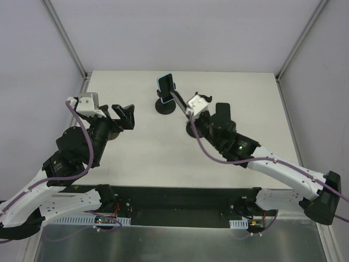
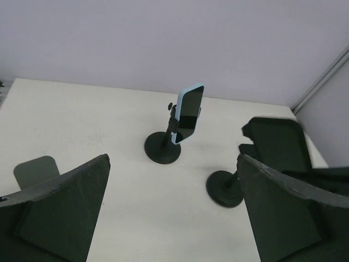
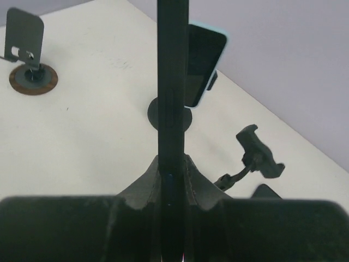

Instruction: Remove the phone from the phone stand

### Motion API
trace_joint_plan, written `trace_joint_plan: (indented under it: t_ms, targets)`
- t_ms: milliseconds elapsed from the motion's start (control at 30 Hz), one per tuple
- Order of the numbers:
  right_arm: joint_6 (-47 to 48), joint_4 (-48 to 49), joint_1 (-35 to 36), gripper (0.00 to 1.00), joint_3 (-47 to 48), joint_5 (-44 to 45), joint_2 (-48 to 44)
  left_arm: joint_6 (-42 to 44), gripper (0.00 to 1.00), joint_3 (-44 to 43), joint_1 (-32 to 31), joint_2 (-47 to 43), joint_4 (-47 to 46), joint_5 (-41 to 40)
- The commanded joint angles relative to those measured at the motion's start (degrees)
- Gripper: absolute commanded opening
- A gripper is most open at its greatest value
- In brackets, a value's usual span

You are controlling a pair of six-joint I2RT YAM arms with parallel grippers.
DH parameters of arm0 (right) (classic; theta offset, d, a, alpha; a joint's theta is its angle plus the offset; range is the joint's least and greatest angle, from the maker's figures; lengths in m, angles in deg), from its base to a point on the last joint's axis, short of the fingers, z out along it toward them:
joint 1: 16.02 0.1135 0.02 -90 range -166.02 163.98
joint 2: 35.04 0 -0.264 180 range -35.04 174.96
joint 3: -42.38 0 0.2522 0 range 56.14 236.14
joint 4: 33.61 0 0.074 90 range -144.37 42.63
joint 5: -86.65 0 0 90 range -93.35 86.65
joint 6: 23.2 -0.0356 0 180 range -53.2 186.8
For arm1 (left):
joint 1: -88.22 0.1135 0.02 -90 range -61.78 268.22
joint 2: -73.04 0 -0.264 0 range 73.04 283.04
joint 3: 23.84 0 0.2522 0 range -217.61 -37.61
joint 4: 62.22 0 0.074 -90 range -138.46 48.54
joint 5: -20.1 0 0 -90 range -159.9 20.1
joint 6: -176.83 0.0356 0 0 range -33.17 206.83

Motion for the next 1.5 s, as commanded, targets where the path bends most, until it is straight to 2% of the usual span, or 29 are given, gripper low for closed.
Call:
trace_joint_plan:
  t_ms: [0, 133, 167, 233, 267, 433, 567, 633, 733, 800, 833, 1000, 1200, 1467]
  targets:
    - [-12.63, -12.8, -10.78, 0.01, 9.75, -13.83, -6.75, 11.8, 0.99, 2.8, -0.1, -1.08, -2.31, -1.03]
    - [-18.44, -21.5, -22.56, 0.01, 15.38, -22.55, -8.25, 14.63, 0.99, 5.97, -0.1, -2.66, -3.28, -1.03]
    - [-19.85, -23.34, -27.98, 0.01, 15.92, -26.48, -8.33, 15.07, 0.99, 6.41, -0.1, -2.75, -3.37, -0.77]
    - [-24.31, -24.32, -33.63, 0.01, 15.93, -30.36, -8.51, 16.3, 0.99, 7.55, -0.1, -2.92, -3.28, -0.68]
    - [-25.82, -24.76, -39.31, 0.01, 15.58, -34.3, -8.42, 16.56, 0.99, 7.91, -0.1, -2.93, -3.28, -0.59]
    - [-36.09, -22.22, -55.59, 0.01, 12.15, -42.06, -5.97, 17.97, 0.99, 9.75, -0.1, -2.23, -3.37, -0.5]
    - [-43.83, -12.75, -65.19, 0.01, 6.54, -50.66, -1.93, 18.24, 0.99, 10.72, 0.34, -1.61, -3.54, -0.41]
    - [-44.38, -11.67, -69.66, 0.01, 6.26, -52.61, 2.18, 18.76, 0.99, 11.95, 1.13, -1.43, -4.16, -0.24]
    - [-45.78, -10.53, -73.81, 0.01, 5.21, -54.98, 7.72, 21.83, 0.99, 14.58, 2.97, -0.29, -7.05, -0.94]
    - [-45.09, -6.93, -74.7, 0.01, 5.11, -55.69, 10.72, 23.42, 0.99, 15.55, 4.64, 1.89, -7.93, -1.21]
    - [-44.39, -7.1, -75.22, 0.01, 5.55, -56.31, 14.22, 23.42, 0.99, 15.64, 7.0, 2.69, -7.94, -0.6]
    - [-42.54, -7.89, -76.28, 0.01, 7.57, -59.12, 25.4, 23.16, 0.99, 15.82, 10.01, 6.73, -7.85, -2.96]
    - [-37.01, -15.44, -76.55, 0.01, 15.65, -63.87, 38.66, 24.04, 0.99, 15.91, 10.89, 8.32, -8.03, -5.25]
    - [-25.95, -26.69, -76.55, 0.01, 23.3, -68.35, 45.89, 24.21, 0.99, 16.0, 11.33, 8.24, -7.85, -5.6]
